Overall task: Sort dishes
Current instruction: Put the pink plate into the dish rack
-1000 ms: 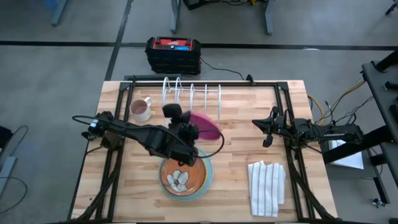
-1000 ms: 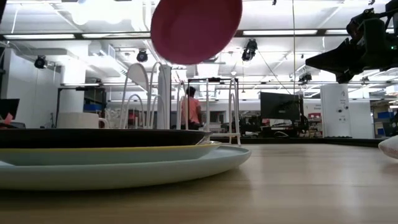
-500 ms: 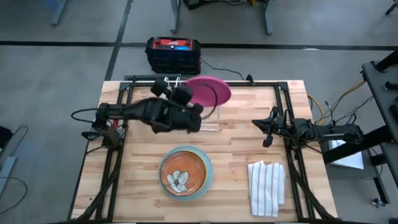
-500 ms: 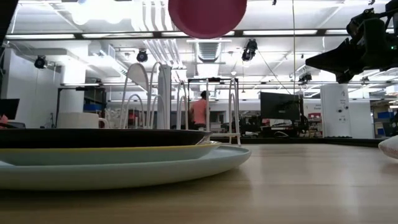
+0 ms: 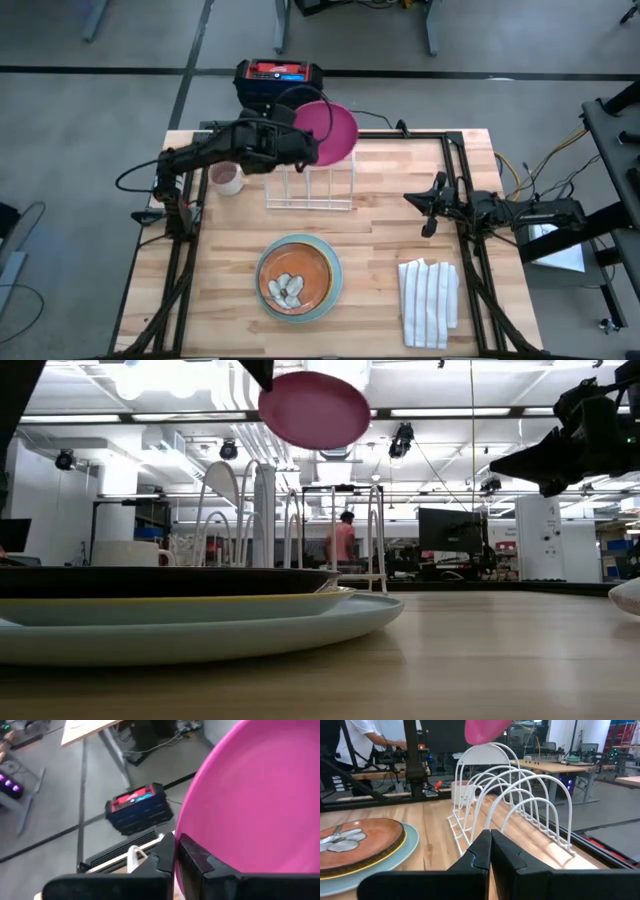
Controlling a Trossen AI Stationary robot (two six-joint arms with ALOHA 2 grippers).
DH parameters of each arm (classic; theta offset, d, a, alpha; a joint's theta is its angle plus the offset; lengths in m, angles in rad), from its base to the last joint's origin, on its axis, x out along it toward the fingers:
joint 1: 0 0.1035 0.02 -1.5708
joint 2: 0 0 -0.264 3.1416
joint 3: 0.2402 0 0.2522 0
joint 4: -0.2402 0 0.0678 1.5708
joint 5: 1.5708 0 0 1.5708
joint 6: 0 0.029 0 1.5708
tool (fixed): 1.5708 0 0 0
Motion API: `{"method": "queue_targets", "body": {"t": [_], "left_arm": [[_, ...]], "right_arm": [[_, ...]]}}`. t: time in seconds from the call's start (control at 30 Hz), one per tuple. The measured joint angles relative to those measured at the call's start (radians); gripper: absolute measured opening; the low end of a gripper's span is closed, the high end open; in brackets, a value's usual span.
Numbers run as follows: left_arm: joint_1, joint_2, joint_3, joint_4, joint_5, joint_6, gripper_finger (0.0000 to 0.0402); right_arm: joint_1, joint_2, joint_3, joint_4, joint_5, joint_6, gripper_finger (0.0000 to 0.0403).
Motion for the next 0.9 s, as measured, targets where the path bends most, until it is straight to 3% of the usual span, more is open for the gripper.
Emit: {"method": "queue_targets", "body": {"t": [0.27, 0.37, 0.5, 0.57, 0.7, 0.9], "left_arm": [[-0.024, -0.001, 0.003, 0.000, 0.029, 0.033, 0.0001], [-0.045, -0.001, 0.007, -0.001, 0.149, 0.091, 0.0001], [-0.105, -0.002, 0.008, -0.001, 0.412, 0.192, 0.0001], [-0.148, -0.002, 0.008, -0.001, 0.476, 0.210, 0.0001], [-0.223, 0.009, -0.012, 0.000, 0.433, 0.125, 0.0001], [-0.301, 0.029, -0.101, 0.000, 0.276, 0.012, 0.0001]], "right_arm": [[0.000, 0.005, 0.000, 0.010, 0.029, -0.001, 0.0000], [0.000, 0.006, 0.000, 0.005, 0.034, 0.000, 0.0000], [0.000, 0.006, 0.000, 0.004, 0.033, 0.023, 0.0000], [-0.001, 0.006, 0.000, 0.026, -0.006, 0.065, 0.0000], [0.000, 0.006, 0.000, 0.184, -0.180, 0.144, 0.0003], [0.000, 0.020, 0.023, 0.229, -0.159, 0.374, 0.0040]]}}
